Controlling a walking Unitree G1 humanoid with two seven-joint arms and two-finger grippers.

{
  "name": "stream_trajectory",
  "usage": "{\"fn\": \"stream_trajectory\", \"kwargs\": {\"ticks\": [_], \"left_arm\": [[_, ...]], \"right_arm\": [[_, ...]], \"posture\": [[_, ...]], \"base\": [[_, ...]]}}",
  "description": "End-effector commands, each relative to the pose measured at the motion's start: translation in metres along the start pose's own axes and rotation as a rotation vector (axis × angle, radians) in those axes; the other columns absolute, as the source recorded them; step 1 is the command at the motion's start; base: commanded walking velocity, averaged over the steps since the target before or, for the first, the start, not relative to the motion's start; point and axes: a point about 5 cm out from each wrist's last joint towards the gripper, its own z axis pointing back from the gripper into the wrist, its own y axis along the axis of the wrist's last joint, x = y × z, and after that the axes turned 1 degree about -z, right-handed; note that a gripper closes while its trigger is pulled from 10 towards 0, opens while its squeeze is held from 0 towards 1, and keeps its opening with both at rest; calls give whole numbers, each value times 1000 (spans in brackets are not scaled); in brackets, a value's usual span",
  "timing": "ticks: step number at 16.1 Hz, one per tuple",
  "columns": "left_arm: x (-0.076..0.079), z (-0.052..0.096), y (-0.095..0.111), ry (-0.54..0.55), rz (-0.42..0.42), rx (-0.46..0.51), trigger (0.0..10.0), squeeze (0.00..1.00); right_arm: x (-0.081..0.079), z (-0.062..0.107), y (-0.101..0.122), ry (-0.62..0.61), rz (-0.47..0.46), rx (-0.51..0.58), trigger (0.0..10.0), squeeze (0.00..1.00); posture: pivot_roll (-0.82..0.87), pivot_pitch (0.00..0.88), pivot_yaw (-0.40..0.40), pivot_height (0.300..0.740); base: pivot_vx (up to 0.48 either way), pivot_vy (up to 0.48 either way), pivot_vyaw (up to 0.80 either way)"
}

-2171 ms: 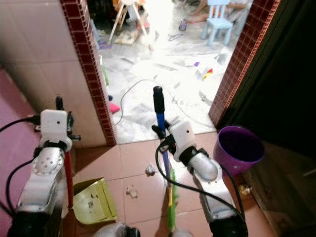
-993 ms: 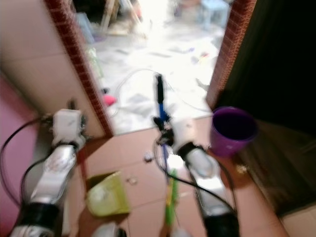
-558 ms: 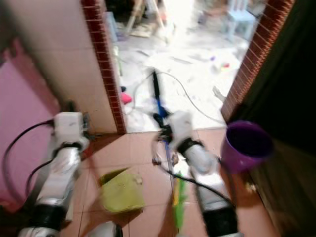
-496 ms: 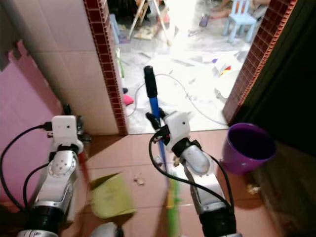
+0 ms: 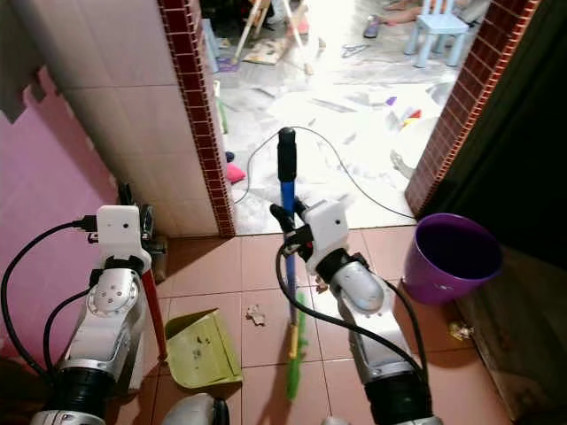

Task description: Sweep floor

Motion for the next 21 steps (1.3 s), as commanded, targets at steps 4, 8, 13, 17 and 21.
{"fn": "stream_trajectory", "kwargs": {"ticks": [4,8,13,17,21], "left_arm": [[12,3,0,-120,136,-13,10000,0],[20,3,-4,-178,188,-17,10000,0],[22,-5,-1,-281,141,-23,10000,0],[3,-5,4,-184,111,15,10000,0],[-12,-6,2,-120,120,15,10000,0]], "right_arm": [[3,2,8,-5,19,36,10000,0],[7,-2,0,-16,43,20,10000,0],[20,-6,-1,-30,5,62,10000,0],[25,-3,0,-22,-10,88,10000,0],[19,1,2,33,-22,110,10000,0]], "posture": [[-98,0,34,740],[-99,0,36,740],[-99,0,44,740],[-93,0,40,740],[-87,0,33,740]], "base": [[0,0,0],[0,0,0],[0,0,0],[0,0,0],[0,0,0]]}}
